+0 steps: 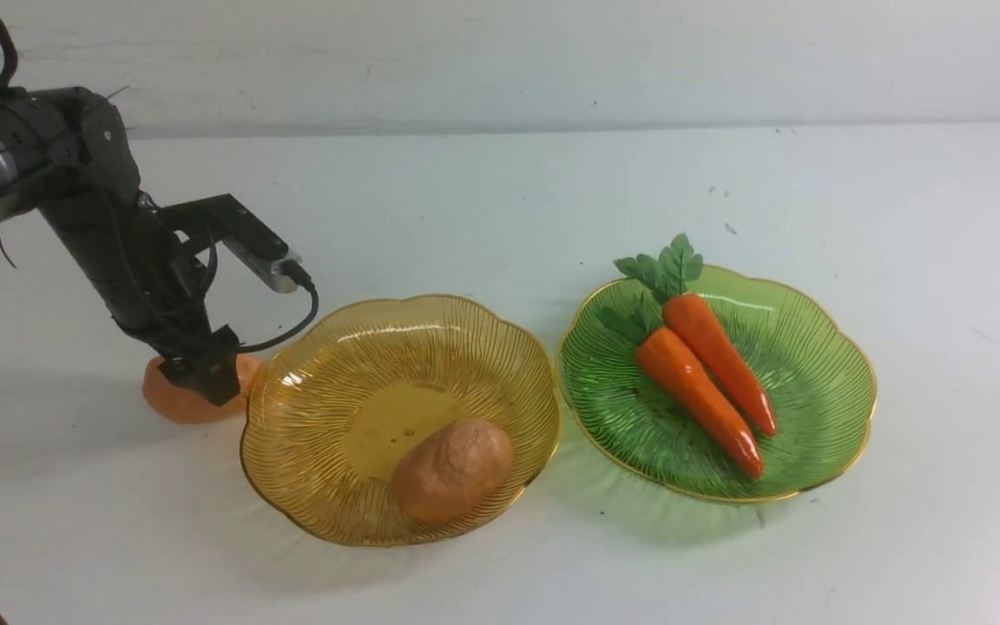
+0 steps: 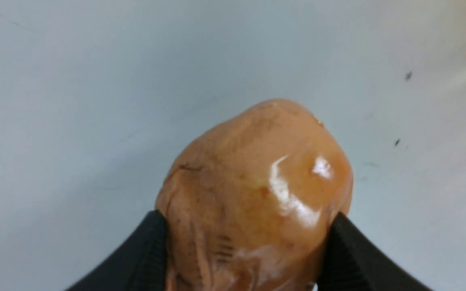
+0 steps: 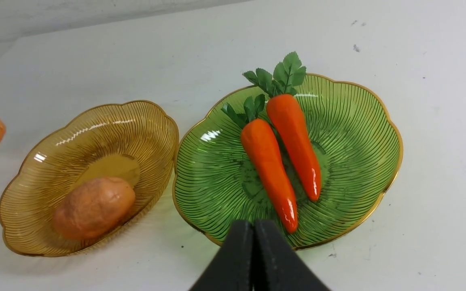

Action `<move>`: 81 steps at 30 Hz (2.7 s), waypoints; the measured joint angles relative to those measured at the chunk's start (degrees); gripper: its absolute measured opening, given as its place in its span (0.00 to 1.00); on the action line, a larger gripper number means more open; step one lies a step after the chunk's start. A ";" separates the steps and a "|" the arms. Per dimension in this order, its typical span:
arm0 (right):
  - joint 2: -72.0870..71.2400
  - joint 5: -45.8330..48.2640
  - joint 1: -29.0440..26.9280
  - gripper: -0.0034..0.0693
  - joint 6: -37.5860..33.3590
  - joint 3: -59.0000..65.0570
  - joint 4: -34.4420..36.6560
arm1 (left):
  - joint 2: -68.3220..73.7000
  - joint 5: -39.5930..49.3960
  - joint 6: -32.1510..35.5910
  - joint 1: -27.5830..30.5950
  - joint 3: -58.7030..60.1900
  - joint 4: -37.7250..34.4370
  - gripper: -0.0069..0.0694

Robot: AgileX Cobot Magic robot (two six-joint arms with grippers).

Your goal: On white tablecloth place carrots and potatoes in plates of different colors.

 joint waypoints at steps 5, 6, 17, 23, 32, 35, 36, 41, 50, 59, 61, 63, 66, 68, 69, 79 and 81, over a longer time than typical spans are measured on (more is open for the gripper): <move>0.00 -0.05 0.00 0.03 0.00 0.00 0.00 | -4.83 0.28 -5.72 -0.35 -1.09 -10.67 0.57; 0.00 -0.05 0.00 0.03 0.00 0.00 0.00 | -5.79 0.53 -6.84 -0.76 -1.14 -13.06 0.57; 0.00 0.01 0.00 0.03 -0.37 0.00 -0.06 | -3.72 1.17 -10.76 -10.50 -1.20 -26.80 0.58; 0.00 4.99 0.00 0.03 -2.43 -0.59 -2.05 | -1.40 0.20 -11.24 -13.54 -1.15 -26.93 0.66; 0.00 18.58 0.00 0.03 -2.83 -7.81 -9.73 | -1.11 -0.20 -11.24 -14.74 -1.22 -26.11 0.91; -0.05 23.55 0.00 0.03 -2.83 -10.71 -13.22 | -1.11 0.51 -11.39 -14.74 -1.96 -25.54 0.92; -0.11 25.16 0.00 0.03 -2.76 -11.62 -14.29 | -1.11 0.83 -11.69 -14.74 -2.57 -25.26 0.91; -3.39 31.16 0.00 0.03 -0.09 -14.70 -16.76 | -1.11 1.16 -13.16 -14.74 -5.74 -23.97 0.78; -21.62 27.70 0.00 0.03 0.92 -9.19 -17.02 | -4.01 1.34 -13.21 -14.74 -7.71 -22.01 0.15; -30.22 0.16 0.00 0.03 -1.12 8.80 -13.03 | -5.15 1.49 -13.21 -14.74 -7.83 -21.84 0.09; -30.22 -1.00 0.00 0.03 -1.19 8.93 -12.98 | -5.15 1.49 -13.21 -14.74 -7.83 -21.79 0.09; -30.22 -1.14 0.00 0.03 -1.23 8.93 -12.98 | -5.15 1.49 -13.21 -14.74 -7.83 -21.82 0.09; -30.22 -1.14 0.00 0.03 -1.30 8.95 -12.91 | -5.15 1.49 -13.21 -14.74 -7.83 -21.77 0.09; -30.22 -0.92 0.00 0.03 -1.30 8.95 -12.77 | -5.15 1.49 -13.21 -14.74 -7.83 -21.77 0.09; -30.22 -0.84 0.00 0.03 -1.30 8.95 -12.77 | -5.15 1.49 -13.21 -14.74 -7.83 -21.77 0.09; -30.22 -1.22 0.00 0.03 -1.31 10.30 -12.77 | -5.15 1.49 -12.97 -14.74 -7.83 -21.22 0.09; -30.22 -2.66 0.00 0.03 -1.31 11.94 -12.77 | -5.15 1.49 -12.97 -14.74 -7.83 -21.01 0.09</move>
